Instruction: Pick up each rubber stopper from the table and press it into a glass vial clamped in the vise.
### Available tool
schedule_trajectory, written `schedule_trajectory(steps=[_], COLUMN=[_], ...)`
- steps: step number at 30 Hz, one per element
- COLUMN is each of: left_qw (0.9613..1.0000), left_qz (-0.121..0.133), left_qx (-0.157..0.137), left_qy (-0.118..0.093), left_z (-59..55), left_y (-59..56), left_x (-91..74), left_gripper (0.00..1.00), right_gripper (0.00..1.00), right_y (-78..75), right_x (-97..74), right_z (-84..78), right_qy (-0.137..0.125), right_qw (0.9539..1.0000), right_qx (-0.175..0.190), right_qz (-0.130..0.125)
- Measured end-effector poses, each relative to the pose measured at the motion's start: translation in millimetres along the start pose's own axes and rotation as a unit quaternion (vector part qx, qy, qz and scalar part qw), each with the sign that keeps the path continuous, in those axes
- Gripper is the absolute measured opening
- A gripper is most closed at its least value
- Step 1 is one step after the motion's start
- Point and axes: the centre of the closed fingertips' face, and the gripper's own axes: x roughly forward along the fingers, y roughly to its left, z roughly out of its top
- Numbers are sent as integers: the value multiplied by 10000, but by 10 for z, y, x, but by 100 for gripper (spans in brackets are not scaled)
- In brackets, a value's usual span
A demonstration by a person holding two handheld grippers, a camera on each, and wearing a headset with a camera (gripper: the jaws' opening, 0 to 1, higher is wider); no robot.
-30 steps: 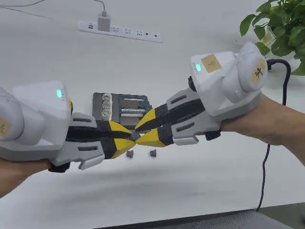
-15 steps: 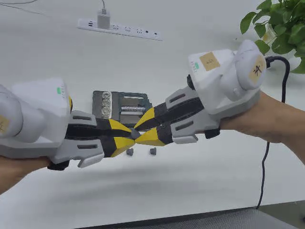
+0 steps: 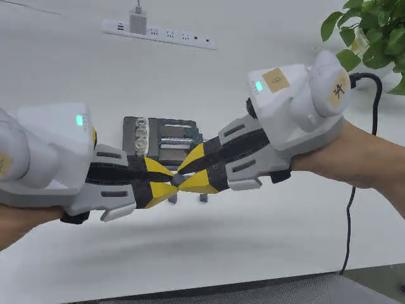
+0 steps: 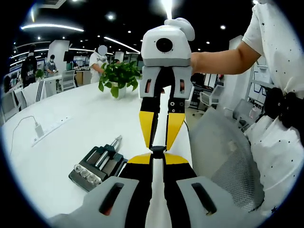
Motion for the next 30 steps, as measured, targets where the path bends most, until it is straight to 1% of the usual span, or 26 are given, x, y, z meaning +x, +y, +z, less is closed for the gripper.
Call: schedule_trajectory(steps=[4,10,14,20,24,29,30], left_qw=[10000,9999,9999,9995,9986,9983,9980], left_qz=[26,56,70,134,207,381,428], left_qx=[-22,-59,-35,-56,-178,-187,-211], left_qy=[-27,-136,-151,-276,-444,-396,-402], left_z=[-2,-2,-7,22,69,10,-4], left_y=[14,21,22,42,72,153,174], left_x=[-12,-30,-36,-74,-134,-219,-247], left_gripper=[4,4,4,6,11,16,18], right_gripper=[7,7,7,7,7,7,7], right_y=[-10,-33,-44,-65,-98,-153,-185], right_x=[7,13,24,27,23,-13,-18], right_z=[10,19,9,35,57,132,141], right_qy=[-21,-36,-31,-53,-64,-126,-146], right_qw=[10000,10000,10000,10000,9999,9998,9998], right_qx=[9,34,44,72,64,72,72], right_qz=[-23,-21,-15,-26,-49,-116,-153])
